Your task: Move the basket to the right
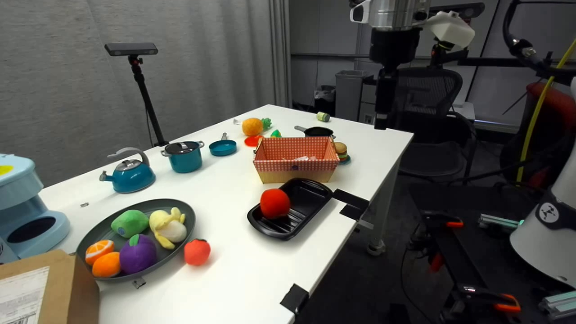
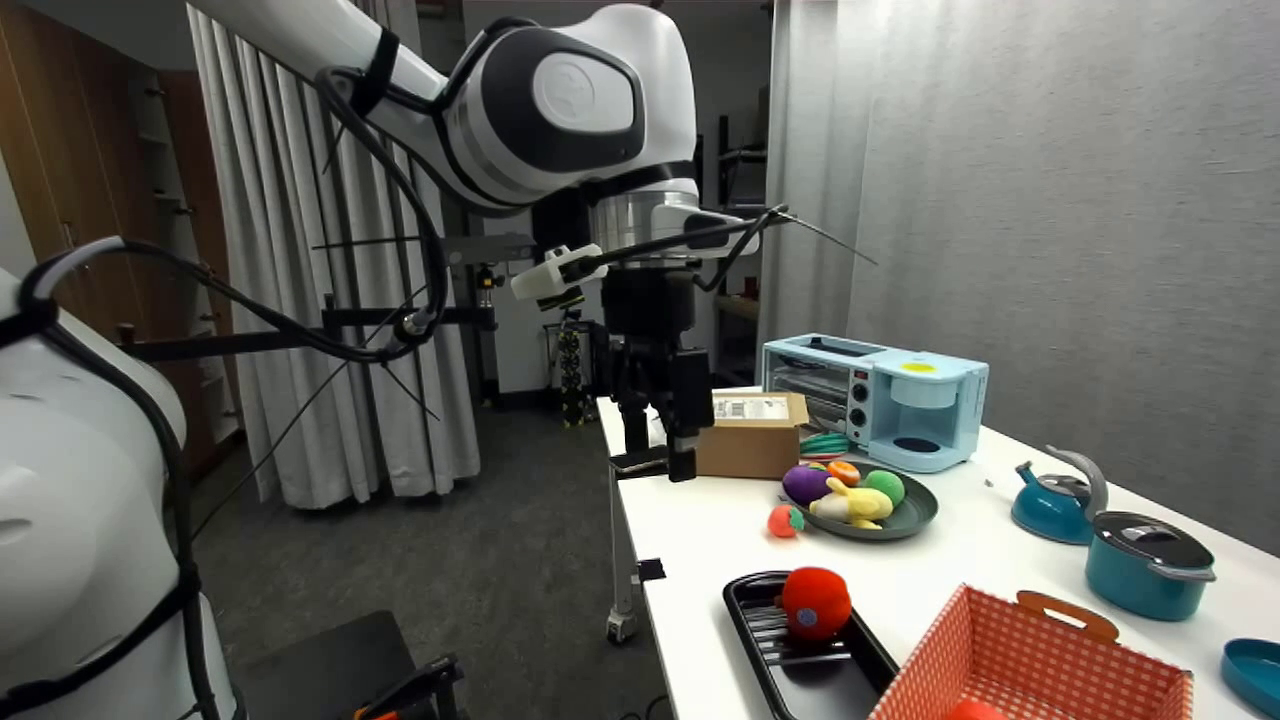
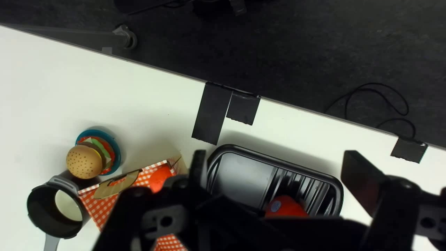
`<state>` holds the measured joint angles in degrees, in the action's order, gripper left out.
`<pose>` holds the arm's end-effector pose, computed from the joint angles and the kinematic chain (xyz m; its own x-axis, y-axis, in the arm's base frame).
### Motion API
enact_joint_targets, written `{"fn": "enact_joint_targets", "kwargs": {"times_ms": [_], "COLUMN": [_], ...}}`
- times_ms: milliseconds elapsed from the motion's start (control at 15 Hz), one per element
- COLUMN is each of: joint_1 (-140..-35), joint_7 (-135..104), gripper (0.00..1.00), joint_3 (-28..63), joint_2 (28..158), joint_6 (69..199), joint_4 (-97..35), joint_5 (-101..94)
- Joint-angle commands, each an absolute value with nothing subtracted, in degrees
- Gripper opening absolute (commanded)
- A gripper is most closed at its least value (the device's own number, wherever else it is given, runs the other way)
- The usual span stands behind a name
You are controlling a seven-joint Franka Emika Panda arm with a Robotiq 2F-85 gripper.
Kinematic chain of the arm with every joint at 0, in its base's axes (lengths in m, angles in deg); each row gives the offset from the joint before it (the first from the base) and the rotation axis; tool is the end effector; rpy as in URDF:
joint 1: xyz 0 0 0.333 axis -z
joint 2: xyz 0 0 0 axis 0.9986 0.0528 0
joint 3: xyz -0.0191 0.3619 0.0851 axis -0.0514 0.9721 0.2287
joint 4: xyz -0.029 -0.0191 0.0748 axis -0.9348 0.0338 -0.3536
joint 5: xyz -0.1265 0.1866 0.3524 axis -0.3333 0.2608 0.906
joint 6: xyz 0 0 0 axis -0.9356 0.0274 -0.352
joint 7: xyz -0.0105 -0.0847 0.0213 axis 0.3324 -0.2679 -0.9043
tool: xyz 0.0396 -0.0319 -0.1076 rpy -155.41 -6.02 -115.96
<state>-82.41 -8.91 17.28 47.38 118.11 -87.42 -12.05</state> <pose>0.3675 -0.0687 0.4477 0.9716 -0.2365 0.0056 -0.2348 -0.9613 0.1439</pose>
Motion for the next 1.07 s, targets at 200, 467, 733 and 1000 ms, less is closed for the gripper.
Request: {"fn": "enact_joint_targets", "kwargs": {"times_ms": [200,467,733,1000], "joint_1": [-81.30,-81.27,-81.26,-81.24], "joint_7": [-9.89,-9.43,-9.42,-9.42], "gripper": [1.00,1.00,1.00,1.00], "joint_3": [18.30,18.44,18.53,18.54], "joint_2": [44.07,47.00,46.86,46.86], "joint_6": [114.84,116.31,116.25,116.25], "joint_4": [-88.50,-87.36,-87.36,-87.36], "joint_5": [-11.05,-11.46,-11.47,-11.47]}}
